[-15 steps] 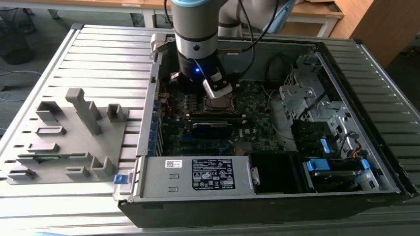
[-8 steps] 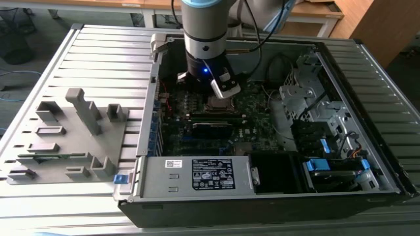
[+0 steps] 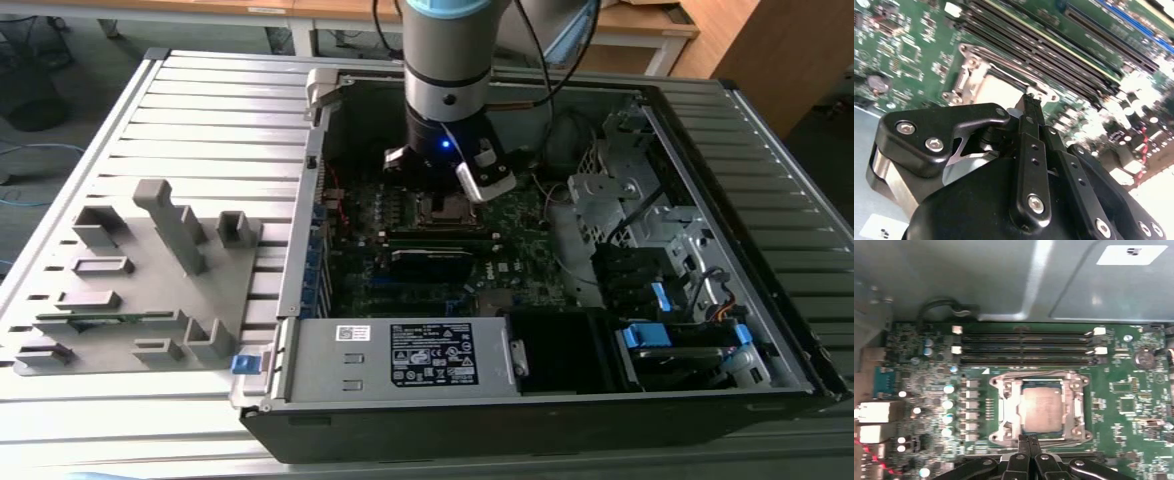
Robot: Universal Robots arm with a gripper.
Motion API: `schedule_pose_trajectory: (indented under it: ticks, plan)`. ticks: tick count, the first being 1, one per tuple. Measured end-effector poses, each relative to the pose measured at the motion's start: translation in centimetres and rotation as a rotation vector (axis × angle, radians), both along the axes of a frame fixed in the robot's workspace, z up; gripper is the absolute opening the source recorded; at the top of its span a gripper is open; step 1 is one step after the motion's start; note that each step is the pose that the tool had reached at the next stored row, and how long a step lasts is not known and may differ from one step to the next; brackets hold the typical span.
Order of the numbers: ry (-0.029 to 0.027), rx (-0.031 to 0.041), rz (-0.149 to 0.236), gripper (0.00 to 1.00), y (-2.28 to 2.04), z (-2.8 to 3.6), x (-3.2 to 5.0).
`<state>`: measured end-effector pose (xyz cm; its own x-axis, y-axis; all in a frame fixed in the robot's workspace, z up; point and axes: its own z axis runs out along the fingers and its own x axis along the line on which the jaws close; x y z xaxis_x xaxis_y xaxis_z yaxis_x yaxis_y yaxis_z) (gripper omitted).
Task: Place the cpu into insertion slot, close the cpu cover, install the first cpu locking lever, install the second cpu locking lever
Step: 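Install the second cpu locking lever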
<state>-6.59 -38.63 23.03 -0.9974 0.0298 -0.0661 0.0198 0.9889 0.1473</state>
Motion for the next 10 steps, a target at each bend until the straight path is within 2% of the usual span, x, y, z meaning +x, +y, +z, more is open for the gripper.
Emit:
schedule_pose_trajectory:
  ticks: [2, 4, 10]
  plan:
    - [0.0000, -0.0013, -0.001, 0.10, 0.02, 0.00, 0.49]
    - [0.0001, -0.0059, -0.001, 0.10, 0.17, -0.01, 0.84]
    - [0.0001, -0.0360, -0.001, 0.10, 1.25, -0.04, 1.35]
